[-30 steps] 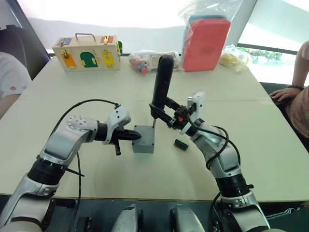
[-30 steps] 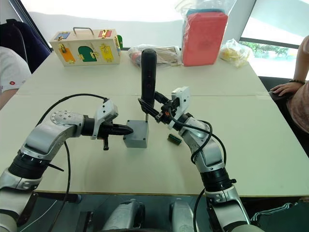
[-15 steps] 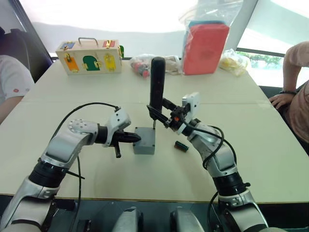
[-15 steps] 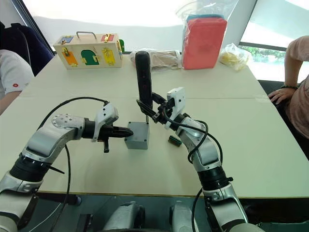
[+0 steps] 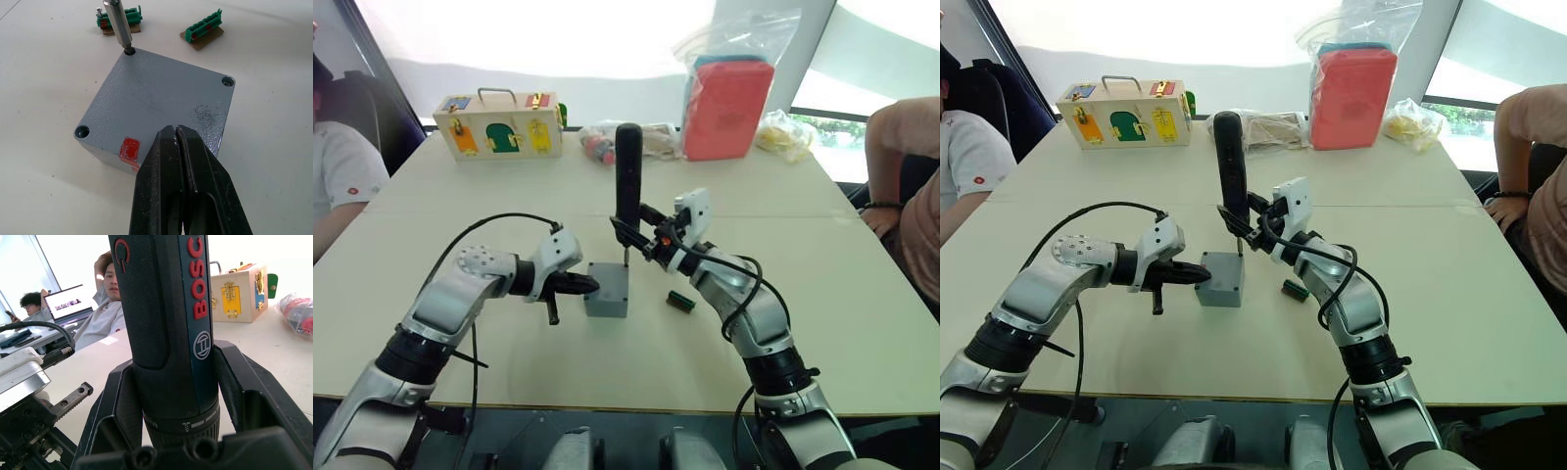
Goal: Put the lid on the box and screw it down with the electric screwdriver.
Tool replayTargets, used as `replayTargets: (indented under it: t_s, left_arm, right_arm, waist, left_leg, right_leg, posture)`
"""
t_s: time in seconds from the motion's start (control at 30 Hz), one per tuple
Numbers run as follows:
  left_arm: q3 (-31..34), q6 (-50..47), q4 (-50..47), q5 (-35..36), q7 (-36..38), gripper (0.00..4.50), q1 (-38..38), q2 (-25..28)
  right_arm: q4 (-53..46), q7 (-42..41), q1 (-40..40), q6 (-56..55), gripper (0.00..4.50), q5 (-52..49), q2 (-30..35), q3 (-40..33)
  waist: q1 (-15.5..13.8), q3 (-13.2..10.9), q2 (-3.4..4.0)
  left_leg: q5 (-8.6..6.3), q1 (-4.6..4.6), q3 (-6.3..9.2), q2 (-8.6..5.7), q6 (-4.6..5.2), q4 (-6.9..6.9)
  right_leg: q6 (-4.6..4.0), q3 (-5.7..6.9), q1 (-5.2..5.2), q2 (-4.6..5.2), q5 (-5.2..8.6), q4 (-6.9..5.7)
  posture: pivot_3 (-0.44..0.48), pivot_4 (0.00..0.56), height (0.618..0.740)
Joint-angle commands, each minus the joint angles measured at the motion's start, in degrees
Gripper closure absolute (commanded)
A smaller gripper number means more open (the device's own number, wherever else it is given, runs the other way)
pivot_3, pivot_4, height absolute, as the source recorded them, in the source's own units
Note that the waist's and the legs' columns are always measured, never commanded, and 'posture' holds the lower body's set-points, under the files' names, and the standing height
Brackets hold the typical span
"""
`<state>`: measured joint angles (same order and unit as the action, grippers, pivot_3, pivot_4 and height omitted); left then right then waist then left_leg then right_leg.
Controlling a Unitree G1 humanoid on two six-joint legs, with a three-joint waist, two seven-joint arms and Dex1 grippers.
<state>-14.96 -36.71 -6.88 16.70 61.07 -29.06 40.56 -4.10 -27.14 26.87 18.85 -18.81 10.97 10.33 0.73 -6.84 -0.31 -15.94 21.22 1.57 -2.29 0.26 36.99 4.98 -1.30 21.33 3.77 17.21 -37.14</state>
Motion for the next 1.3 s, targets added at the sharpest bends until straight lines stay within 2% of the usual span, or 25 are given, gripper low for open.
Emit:
replayTargets:
  t_s: [0.03,0.43,1.3]
  left_arm:
    - [-2.04,-0.76,1.06,-1.67,0.08,4.50,1.44,0.17]
    - [-0.33,-2.99,0.83,1.05,0.26,4.50,1.62,-1.37]
    - [-0.98,-1.33,2.80,-0.50,0.59,4.50,1.53,-1.57]
  right_arm:
    - [4.56,0.68,-4.30,4.60,2.71,2.79,1.48,0.96]
    - [6.90,-0.17,-7.46,2.39,2.71,5.62,2.65,3.34]
    - [6.08,-0.44,-6.78,2.39,2.71,5.46,3.02,2.43]
  waist:
    - [0.00,0.06,0.00]
    - [-0.03,0.60,0.07]
    - [-0.08,0.82,0.09]
  left_leg:
    - [0.00,0.00,0.01,0.00,0.00,-0.01]
    - [-0.04,0.02,0.01,0.01,0.05,-0.08]
    - [-0.07,0.04,0.04,0.01,0.09,-0.70]
  right_leg:
    - [-0.01,0.00,0.00,0.00,0.00,0.01]
    - [-0.25,-0.01,-0.01,0.06,0.14,0.13]
    - [-0.54,-0.02,-0.11,0.13,0.28,0.95]
  posture:
    - [0.000,0.150,0.738]
    - [0.000,0.150,0.738]
    - [0.000,0.150,0.738]
